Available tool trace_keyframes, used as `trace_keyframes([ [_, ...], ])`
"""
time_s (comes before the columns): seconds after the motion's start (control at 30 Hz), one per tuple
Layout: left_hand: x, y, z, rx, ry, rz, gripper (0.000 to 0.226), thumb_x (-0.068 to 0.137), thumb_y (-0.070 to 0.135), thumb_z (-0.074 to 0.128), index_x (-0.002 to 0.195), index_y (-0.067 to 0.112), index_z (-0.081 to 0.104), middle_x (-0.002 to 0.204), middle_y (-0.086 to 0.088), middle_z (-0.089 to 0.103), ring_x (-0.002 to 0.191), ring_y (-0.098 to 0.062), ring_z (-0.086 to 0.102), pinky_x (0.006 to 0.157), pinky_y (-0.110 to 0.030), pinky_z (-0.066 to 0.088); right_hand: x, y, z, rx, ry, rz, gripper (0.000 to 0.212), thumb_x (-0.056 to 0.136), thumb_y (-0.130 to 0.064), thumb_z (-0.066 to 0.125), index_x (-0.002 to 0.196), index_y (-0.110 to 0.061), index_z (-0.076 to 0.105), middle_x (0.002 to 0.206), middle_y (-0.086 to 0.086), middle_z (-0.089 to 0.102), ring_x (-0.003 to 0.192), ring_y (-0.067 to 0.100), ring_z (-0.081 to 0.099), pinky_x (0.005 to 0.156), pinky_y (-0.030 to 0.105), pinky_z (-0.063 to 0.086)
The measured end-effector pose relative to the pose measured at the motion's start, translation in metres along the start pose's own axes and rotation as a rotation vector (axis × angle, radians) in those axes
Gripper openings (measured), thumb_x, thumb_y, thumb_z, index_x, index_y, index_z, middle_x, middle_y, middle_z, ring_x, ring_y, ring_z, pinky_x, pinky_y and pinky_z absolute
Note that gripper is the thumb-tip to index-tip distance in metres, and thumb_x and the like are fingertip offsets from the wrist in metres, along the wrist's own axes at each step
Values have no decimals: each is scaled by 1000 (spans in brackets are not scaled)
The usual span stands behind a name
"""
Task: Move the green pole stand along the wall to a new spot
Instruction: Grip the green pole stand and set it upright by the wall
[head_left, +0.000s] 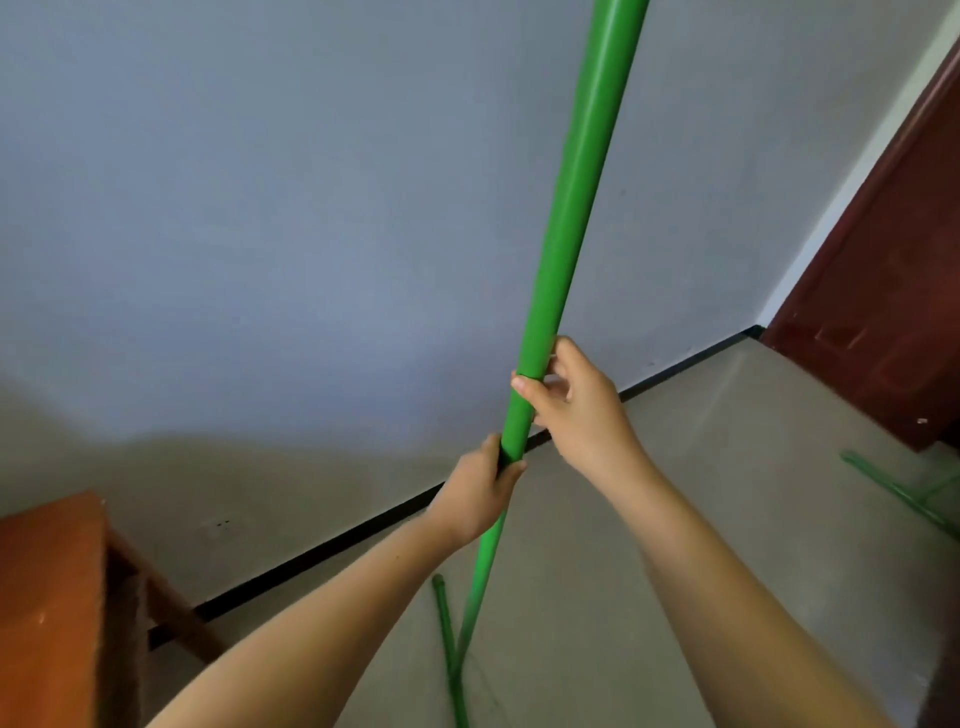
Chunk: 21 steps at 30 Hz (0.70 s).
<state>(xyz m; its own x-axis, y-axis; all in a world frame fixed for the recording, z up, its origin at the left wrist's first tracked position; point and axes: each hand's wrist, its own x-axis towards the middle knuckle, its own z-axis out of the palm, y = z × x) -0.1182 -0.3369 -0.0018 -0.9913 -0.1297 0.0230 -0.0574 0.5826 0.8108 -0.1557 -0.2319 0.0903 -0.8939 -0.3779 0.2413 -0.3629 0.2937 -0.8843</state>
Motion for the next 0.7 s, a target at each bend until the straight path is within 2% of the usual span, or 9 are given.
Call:
trace_keyframes([
  [0.07, 10, -18, -24, -6, 35, -33, 21, 90, 23, 45, 94, 2, 44, 83, -24, 59, 78, -38, 57, 71, -47, 46, 21, -7, 27, -6, -37, -23, 14, 82, -20, 60, 90, -19, 48, 87, -3, 62, 82, 23, 63, 77, 50, 54],
  [0.2, 21, -47, -64, -48, 131, -127, 14, 91, 21, 42, 92, 8, 40, 68, -7, 50, 66, -31, 51, 61, -39, 41, 59, -19, 78, 10, -118, -65, 15, 82, -19, 59, 92, -21, 48, 83, -10, 58, 81, 22, 64, 75, 49, 56],
  [0.4, 21, -85, -117, -80, 338, -254, 20, 91, 22, 42, 96, 2, 43, 78, -20, 55, 76, -41, 56, 70, -49, 46, 98, -38, 149, 52, -271, -138, 17, 82, -20, 59, 96, -21, 49, 82, -13, 55, 78, 22, 65, 72, 48, 57],
  [0.53, 14, -108, -152, -83, 435, -340, 18, 91, 21, 43, 95, 3, 45, 89, -27, 60, 82, -41, 57, 74, -49, 48, 110, -53, 195, 80, -342, -172, 18, 81, -20, 60, 97, -18, 52, 78, -15, 55, 77, 25, 65, 72, 50, 56],
  [0.7, 5, -131, -184, -78, 529, -417, 19, 90, 19, 44, 98, 2, 46, 95, -26, 61, 86, -39, 58, 78, -49, 48, 116, -73, 238, 108, -408, -191, 19, 81, -20, 61, 97, -16, 52, 76, -14, 55, 78, 25, 64, 72, 50, 55],
])
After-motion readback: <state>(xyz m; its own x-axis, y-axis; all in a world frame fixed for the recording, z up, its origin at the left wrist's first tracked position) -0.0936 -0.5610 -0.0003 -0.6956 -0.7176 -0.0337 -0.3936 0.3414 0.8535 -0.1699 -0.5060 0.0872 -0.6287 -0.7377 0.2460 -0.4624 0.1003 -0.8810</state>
